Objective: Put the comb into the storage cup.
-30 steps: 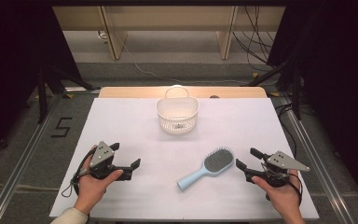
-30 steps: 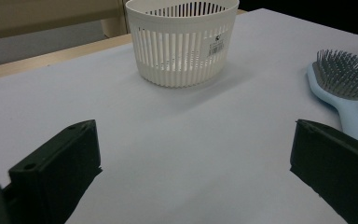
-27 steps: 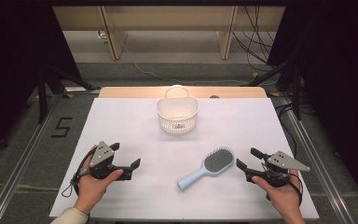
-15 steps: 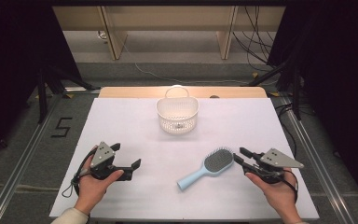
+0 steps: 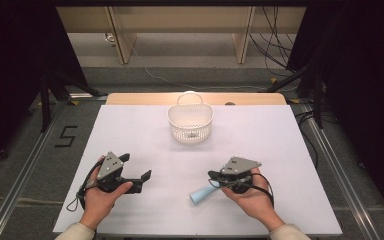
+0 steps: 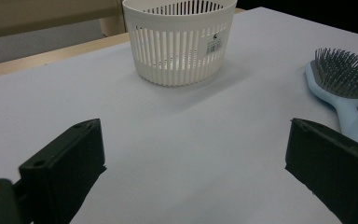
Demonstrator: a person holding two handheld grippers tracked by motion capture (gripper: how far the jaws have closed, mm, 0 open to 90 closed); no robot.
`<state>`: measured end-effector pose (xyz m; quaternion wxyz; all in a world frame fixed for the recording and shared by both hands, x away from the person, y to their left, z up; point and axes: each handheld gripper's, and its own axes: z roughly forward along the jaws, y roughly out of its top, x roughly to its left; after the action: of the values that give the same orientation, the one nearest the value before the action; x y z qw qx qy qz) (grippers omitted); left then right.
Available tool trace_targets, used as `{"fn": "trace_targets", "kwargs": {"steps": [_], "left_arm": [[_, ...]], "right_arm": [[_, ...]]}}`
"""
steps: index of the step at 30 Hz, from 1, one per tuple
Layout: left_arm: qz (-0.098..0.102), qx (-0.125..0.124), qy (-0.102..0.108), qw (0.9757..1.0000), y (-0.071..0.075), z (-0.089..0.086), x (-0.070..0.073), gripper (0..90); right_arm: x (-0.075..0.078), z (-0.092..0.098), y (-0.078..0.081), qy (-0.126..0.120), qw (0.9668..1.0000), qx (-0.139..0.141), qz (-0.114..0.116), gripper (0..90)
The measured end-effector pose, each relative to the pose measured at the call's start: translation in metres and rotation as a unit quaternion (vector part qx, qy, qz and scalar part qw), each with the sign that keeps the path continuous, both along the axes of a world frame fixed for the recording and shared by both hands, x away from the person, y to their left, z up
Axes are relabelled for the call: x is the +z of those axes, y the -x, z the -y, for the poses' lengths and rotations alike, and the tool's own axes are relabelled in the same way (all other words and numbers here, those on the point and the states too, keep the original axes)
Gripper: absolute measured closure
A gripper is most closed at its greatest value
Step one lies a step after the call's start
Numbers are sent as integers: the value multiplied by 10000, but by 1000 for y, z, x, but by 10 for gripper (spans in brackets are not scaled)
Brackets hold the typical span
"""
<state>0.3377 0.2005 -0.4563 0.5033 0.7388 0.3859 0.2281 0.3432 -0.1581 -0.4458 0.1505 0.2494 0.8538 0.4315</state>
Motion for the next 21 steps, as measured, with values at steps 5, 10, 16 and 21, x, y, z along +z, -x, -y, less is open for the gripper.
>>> {"fn": "trace_targets", "kwargs": {"steps": [5,10,16,21], "left_arm": [[-3,-2,-14,10000,0,0,0,46],[5,14,16,10000,0,0,0,49],[0,-8,-4,10000,0,0,0,52],[-8,-16,-2,10000,0,0,-1,54]], "right_arm": [[0,-21,-4,103,9997,168,-143,900],[-1,-39,-6,306,9987,239,-330,900],[-6,-46,-8,510,9970,242,-539,900],[-11,-49,-10,622,9955,227,-684,900]]}}
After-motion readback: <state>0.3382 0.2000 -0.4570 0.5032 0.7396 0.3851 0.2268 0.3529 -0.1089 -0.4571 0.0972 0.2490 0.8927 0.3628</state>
